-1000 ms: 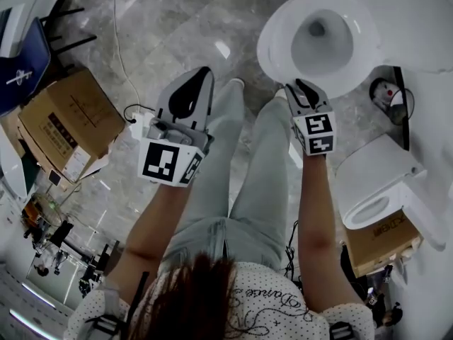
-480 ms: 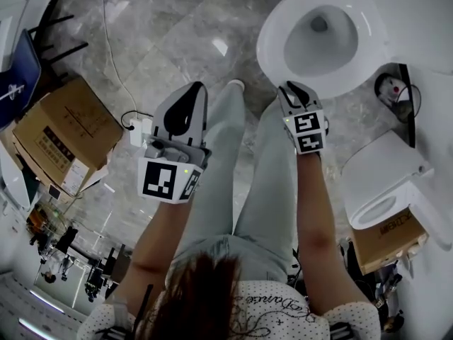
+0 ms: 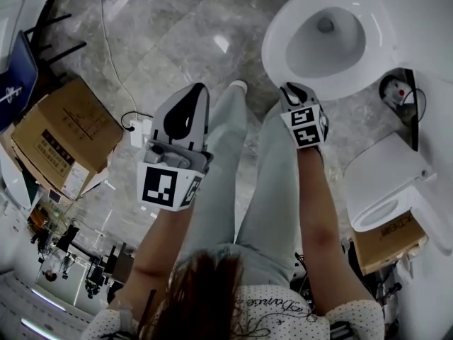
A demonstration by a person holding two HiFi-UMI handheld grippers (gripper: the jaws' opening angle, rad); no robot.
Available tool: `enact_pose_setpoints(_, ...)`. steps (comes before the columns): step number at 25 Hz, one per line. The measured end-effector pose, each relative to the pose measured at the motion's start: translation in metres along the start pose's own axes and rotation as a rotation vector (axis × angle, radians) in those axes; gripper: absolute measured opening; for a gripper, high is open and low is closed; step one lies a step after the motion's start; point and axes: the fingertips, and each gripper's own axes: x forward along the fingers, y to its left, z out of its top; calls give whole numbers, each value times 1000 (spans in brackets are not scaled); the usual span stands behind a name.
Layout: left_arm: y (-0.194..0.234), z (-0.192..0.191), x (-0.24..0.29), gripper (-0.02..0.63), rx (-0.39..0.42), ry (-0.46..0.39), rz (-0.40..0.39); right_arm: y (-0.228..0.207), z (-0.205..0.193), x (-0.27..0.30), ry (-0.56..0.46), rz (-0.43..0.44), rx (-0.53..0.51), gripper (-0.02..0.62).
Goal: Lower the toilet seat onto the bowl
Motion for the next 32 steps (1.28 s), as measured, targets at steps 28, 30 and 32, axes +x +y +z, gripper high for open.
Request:
enact_pose_setpoints(28, -12, 28, 3, 6, 2, -23, -18, 0, 36, -28, -120, 39, 256, 12)
enact_pose_setpoints(30, -21, 45, 1, 6, 20, -41, -30, -3, 52, -53, -168, 42, 283, 12)
enact_pose_setpoints(32, -32, 65, -1, 6, 42, -66, -47, -6, 69, -81, -226, 51, 315, 12)
